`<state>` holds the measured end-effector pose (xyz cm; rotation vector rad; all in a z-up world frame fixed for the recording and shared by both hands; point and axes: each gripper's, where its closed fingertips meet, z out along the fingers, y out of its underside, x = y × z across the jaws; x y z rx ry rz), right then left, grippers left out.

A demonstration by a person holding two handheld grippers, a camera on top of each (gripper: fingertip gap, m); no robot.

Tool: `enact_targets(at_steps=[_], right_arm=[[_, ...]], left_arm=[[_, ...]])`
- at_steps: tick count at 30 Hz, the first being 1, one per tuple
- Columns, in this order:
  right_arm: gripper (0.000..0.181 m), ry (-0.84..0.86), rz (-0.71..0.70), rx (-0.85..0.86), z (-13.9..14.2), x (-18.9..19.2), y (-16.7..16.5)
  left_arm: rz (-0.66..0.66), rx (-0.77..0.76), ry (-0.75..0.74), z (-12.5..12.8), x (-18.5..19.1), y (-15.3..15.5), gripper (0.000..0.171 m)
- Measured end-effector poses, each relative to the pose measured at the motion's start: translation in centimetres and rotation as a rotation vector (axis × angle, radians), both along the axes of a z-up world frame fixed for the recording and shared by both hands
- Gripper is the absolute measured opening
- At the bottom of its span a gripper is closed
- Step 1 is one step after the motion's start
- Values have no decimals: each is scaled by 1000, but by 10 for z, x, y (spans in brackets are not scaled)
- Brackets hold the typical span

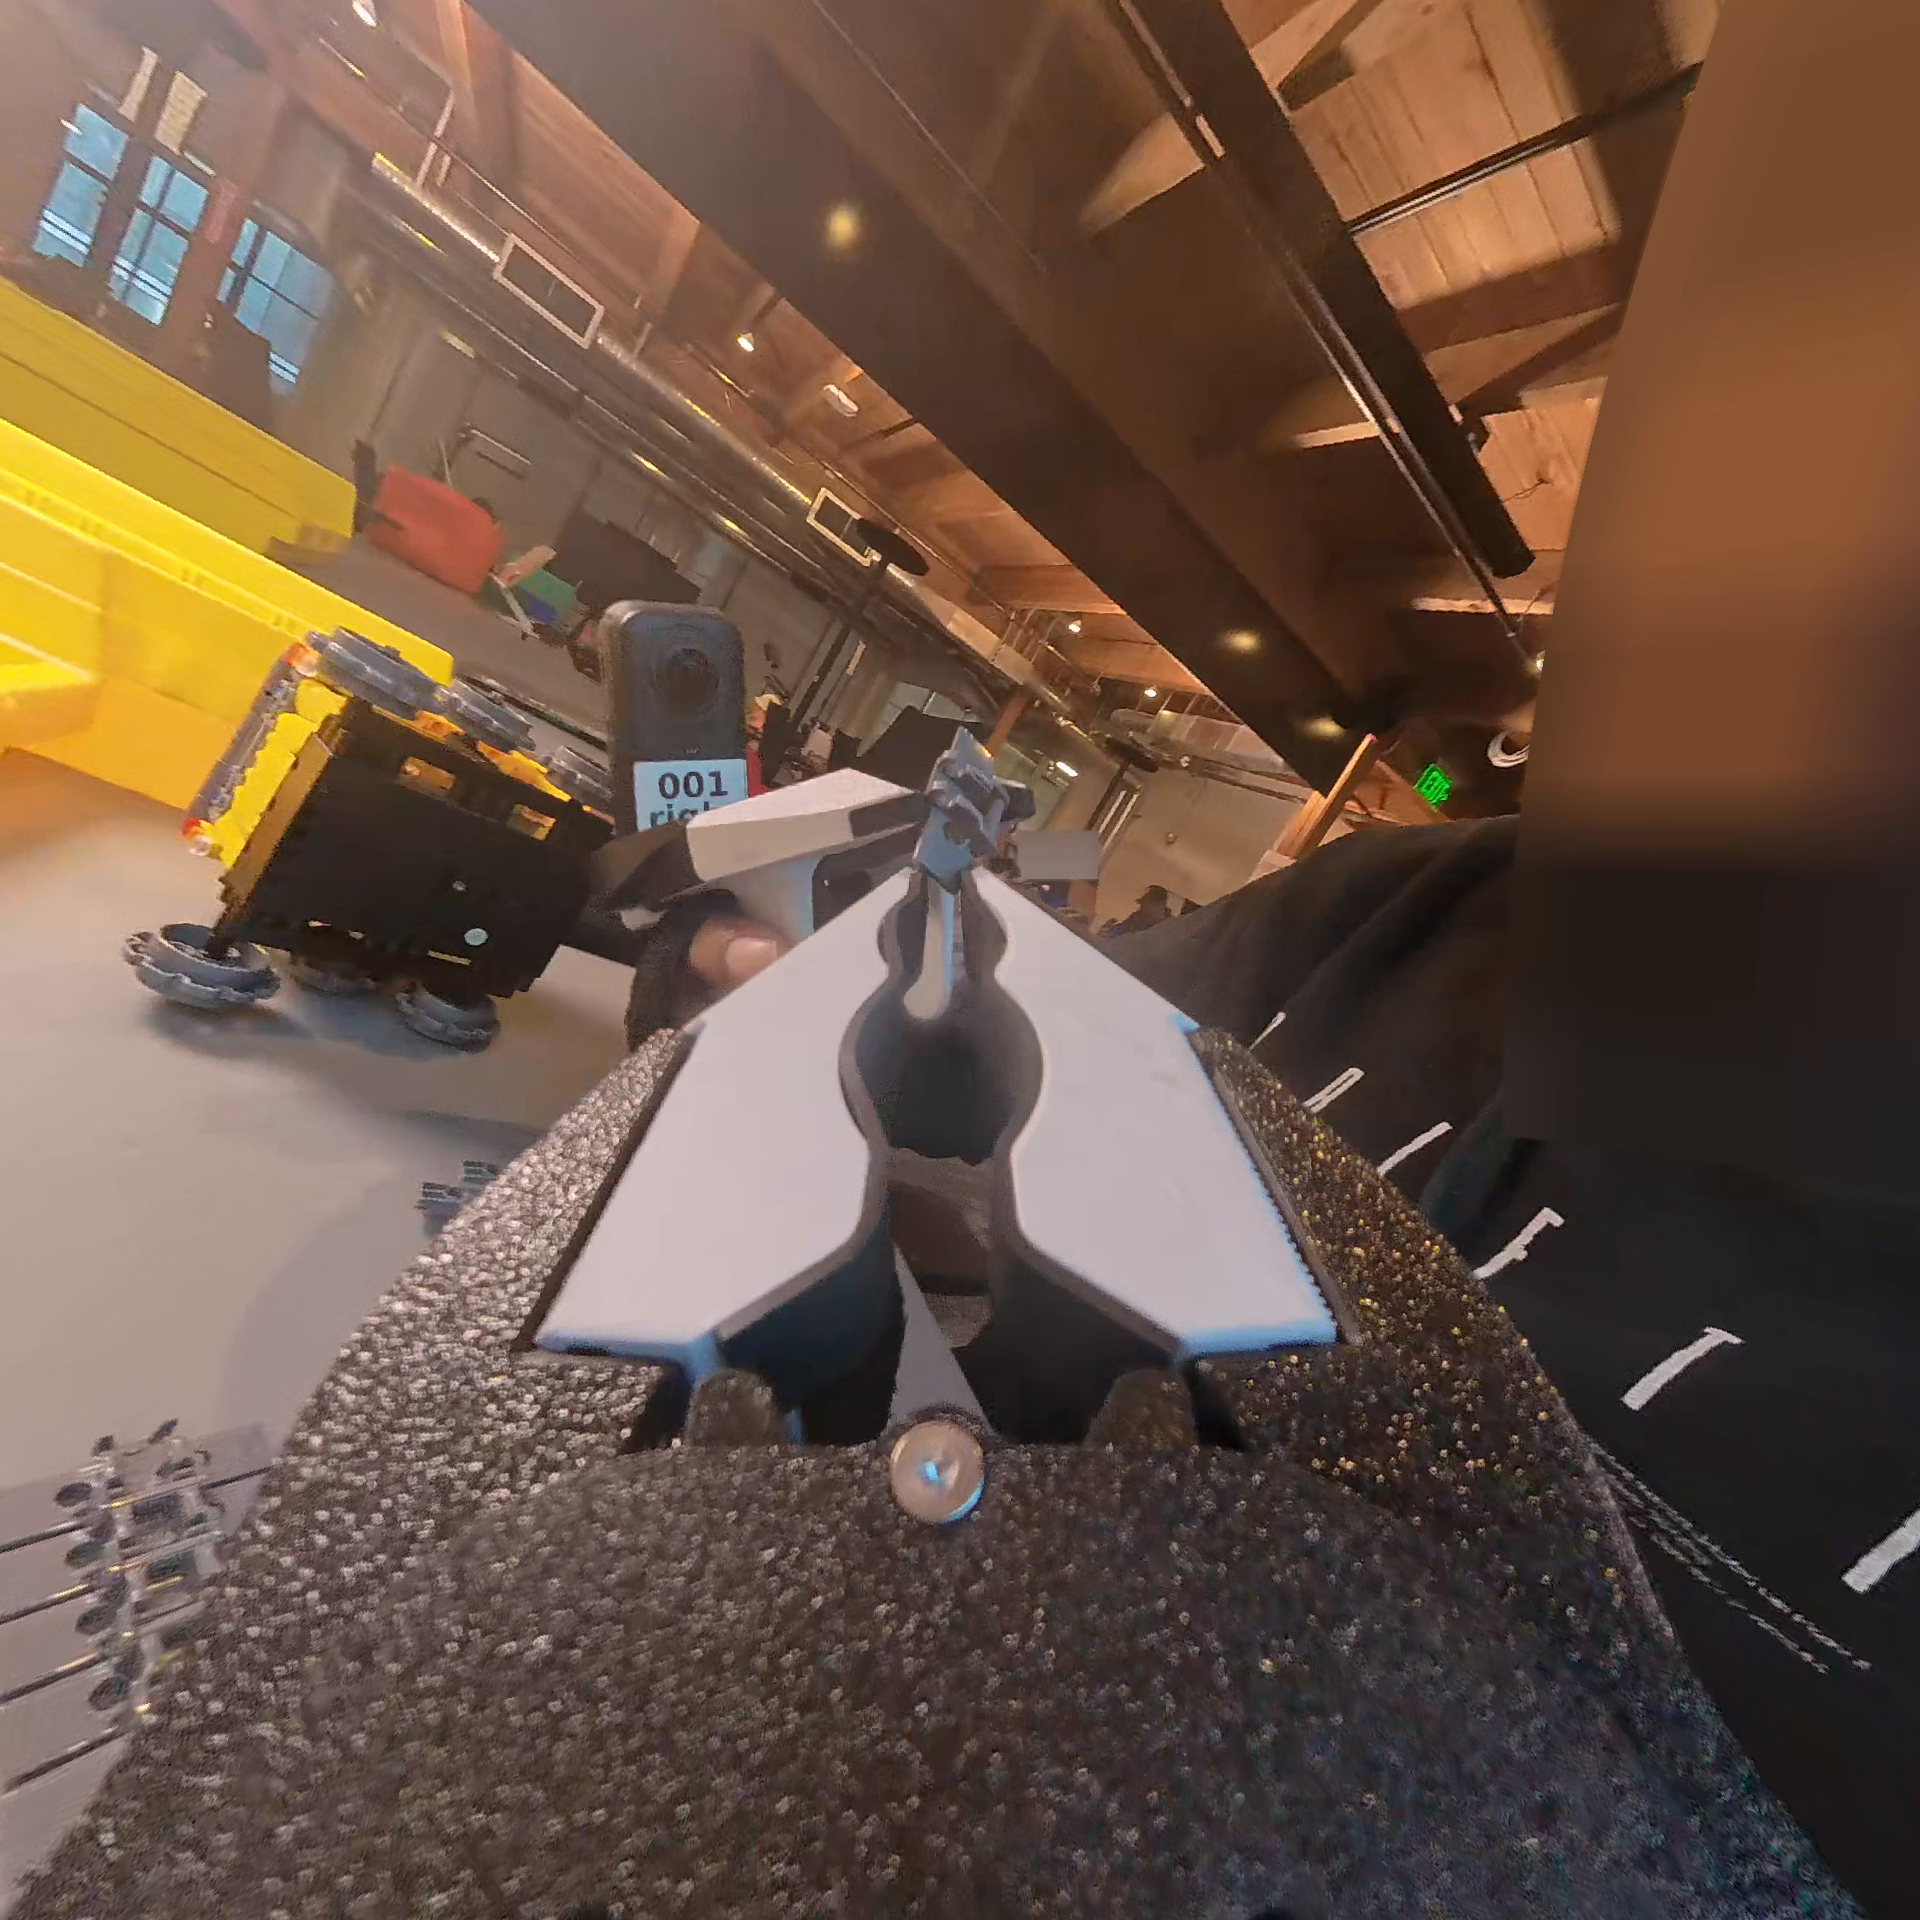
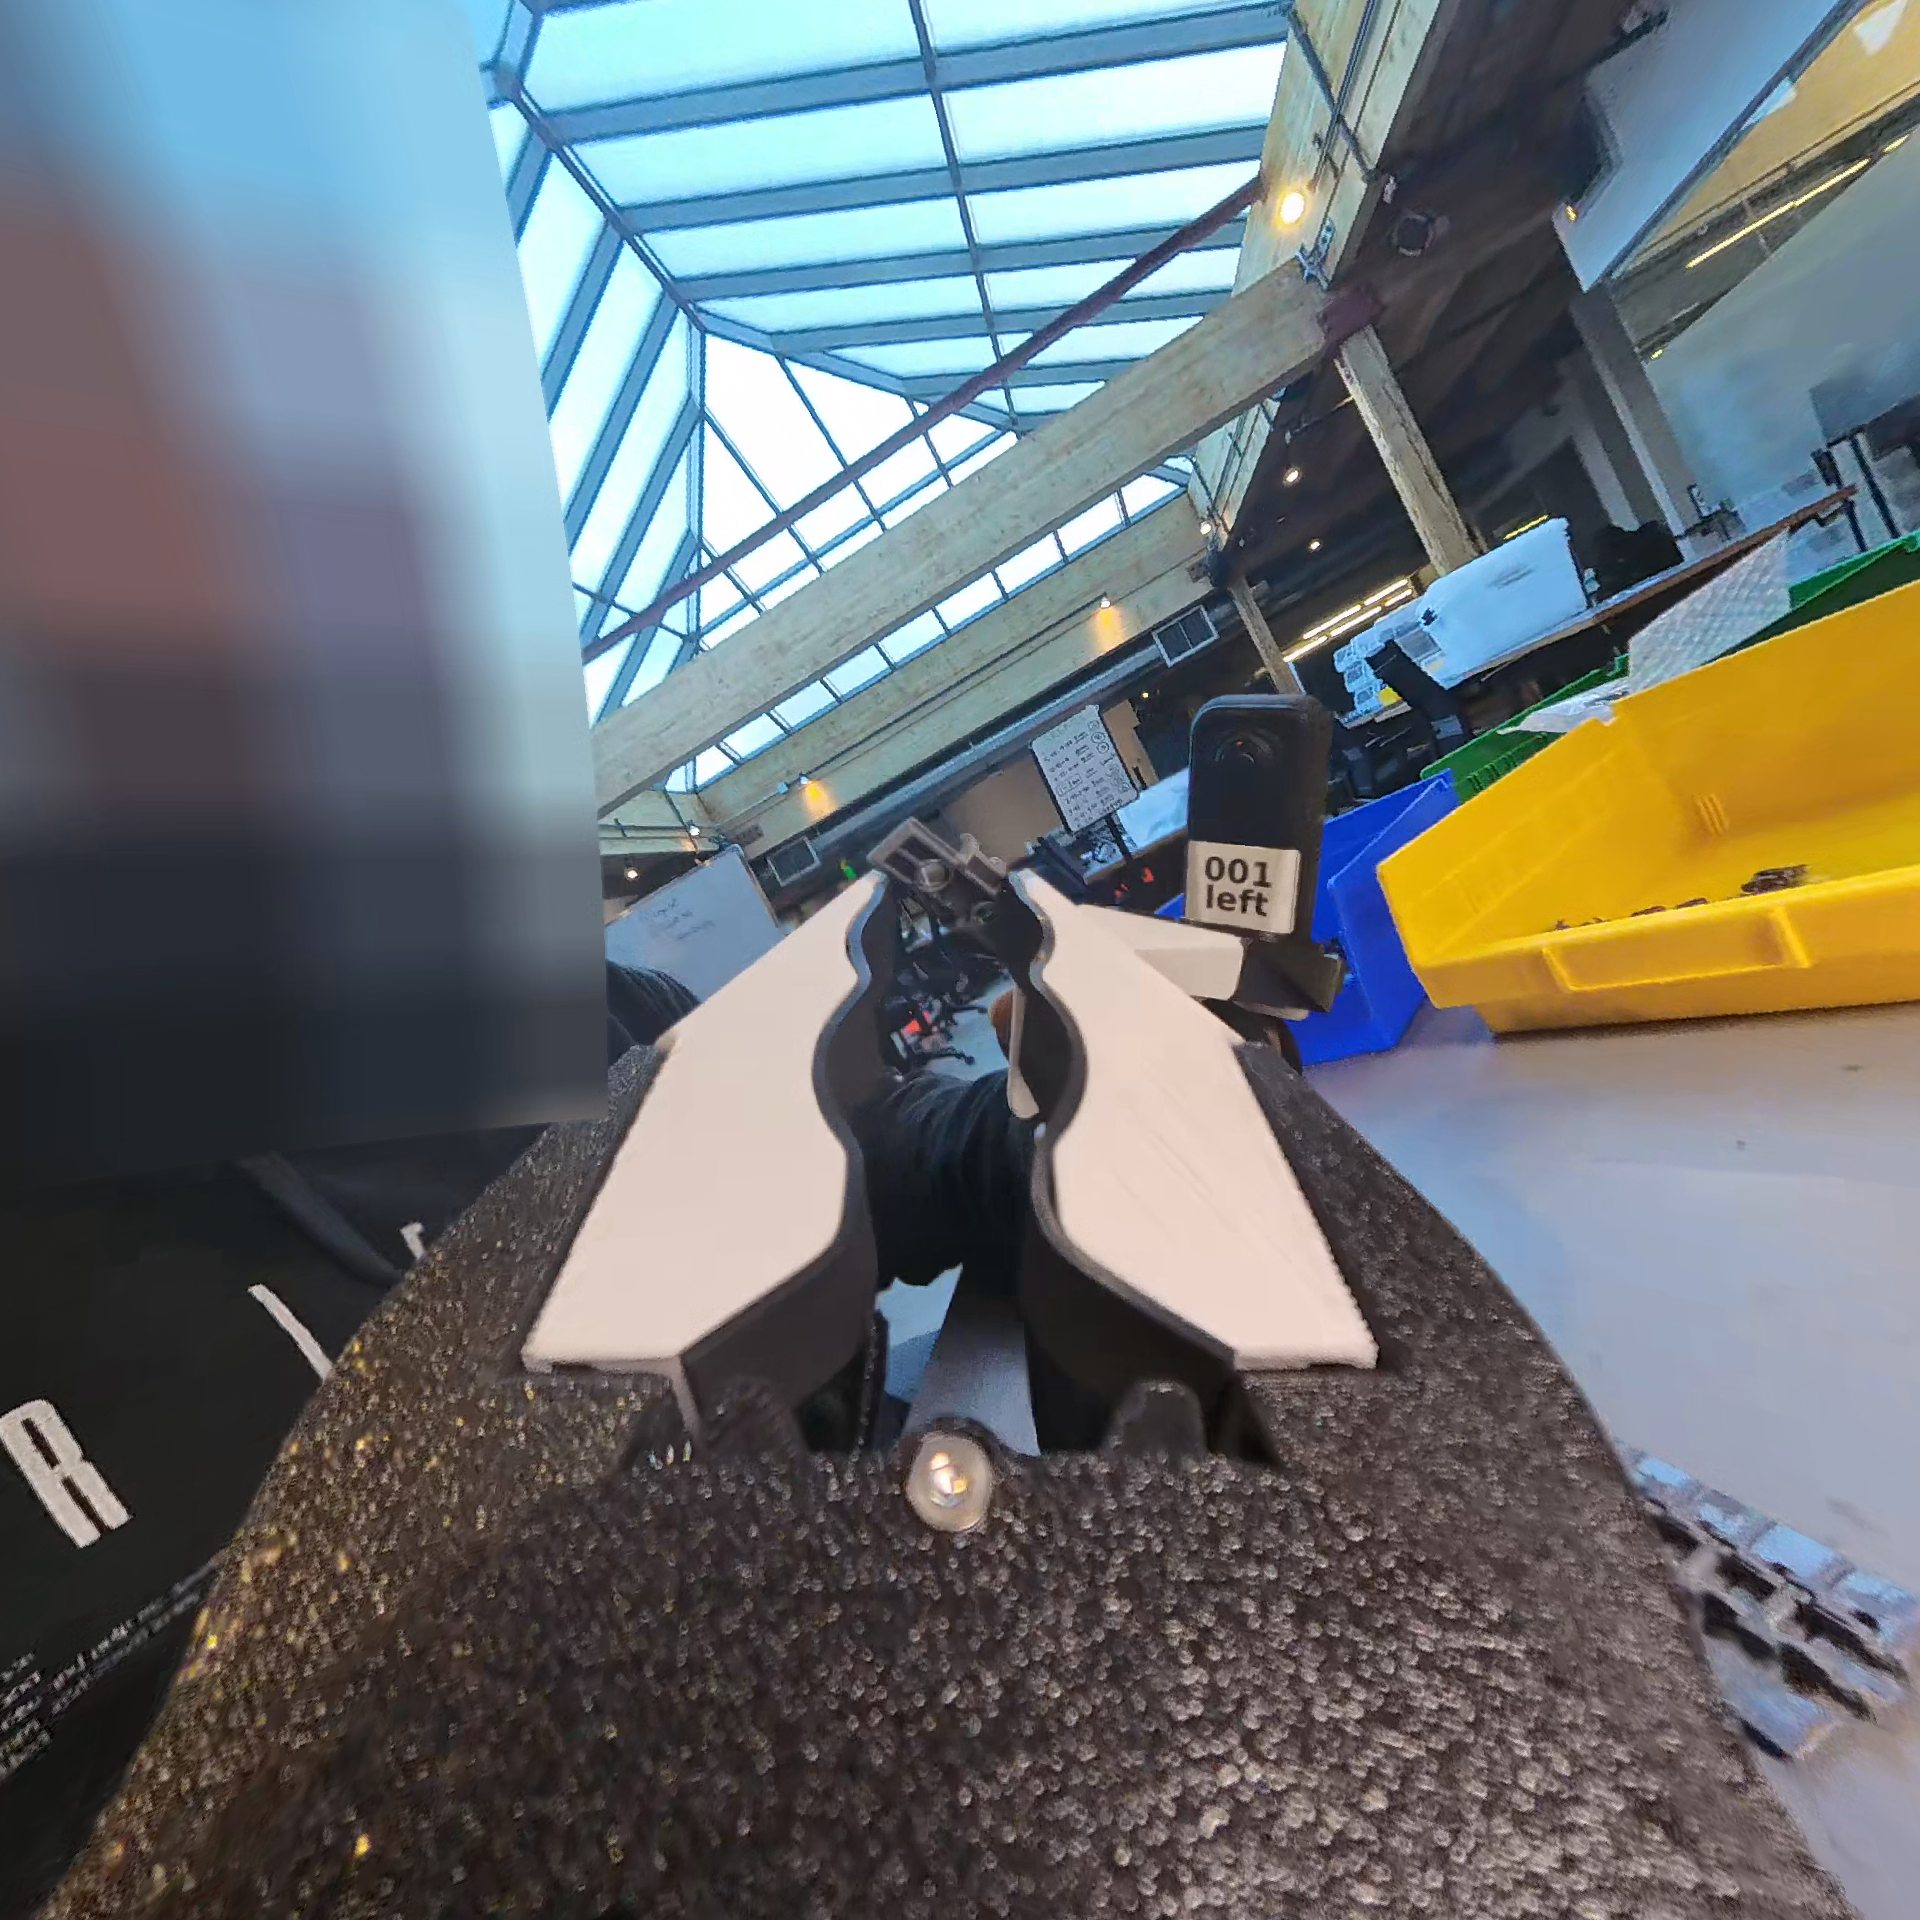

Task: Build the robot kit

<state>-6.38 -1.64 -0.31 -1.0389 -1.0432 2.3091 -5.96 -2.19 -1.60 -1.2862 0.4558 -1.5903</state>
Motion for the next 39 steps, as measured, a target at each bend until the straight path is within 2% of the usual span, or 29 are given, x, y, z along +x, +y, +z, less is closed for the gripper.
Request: enact_targets(at_steps=[2, 3, 4, 12, 15, 17, 20, 25, 28, 31, 35, 37, 39], right_arm=[[18, -6, -7, 50, -2, 3, -1], [6, 8, -7, 76, -1, 6, -3], [6, -2, -36, 110, -3, 5, -2], [2, -49, -132, 278, -14, 0, -3], [3, -108, -158, 336, -23, -2, 1], [19, -164, -147, 379, -30, -2, 1], [31, -281, -152, 498, -44, -1, 6], [24, -516, -97, 698, -66, -2, 11], [11, -605, -52, 802, -80, -4, 8], [8, -648, -40, 865, -87, -6, 7], [7, -772, -85, 815, -101, -12, 21], [7, -884, -135, 731, -114, -16, 38], [7, -984, -173, 654, -128, -18, 55]], left_arm=[[-35, -32, -52, 2, -2, -1, 3], [-46, -48, -85, 4, -4, -1, 0], [-54, -66, -110, 5, -6, 0, 0], [17, -51, -50, 0, -13, 6, 0], [57, -17, 36, -5, -18, 8, 0], [96, 13, 134, -12, -21, 10, 0], [116, 64, 321, -27, -22, 10, 0], [97, 80, 546, -56, -14, 9, 0], [92, 80, 591, -64, -8, 9, 0], [97, 64, 602, -68, -10, 11, 0], [180, 37, 721, -85, -19, 26, 0], [239, 14, 874, -107, -31, 36, 11], [256, -12, 1027, -131, -40, 40, 12]])
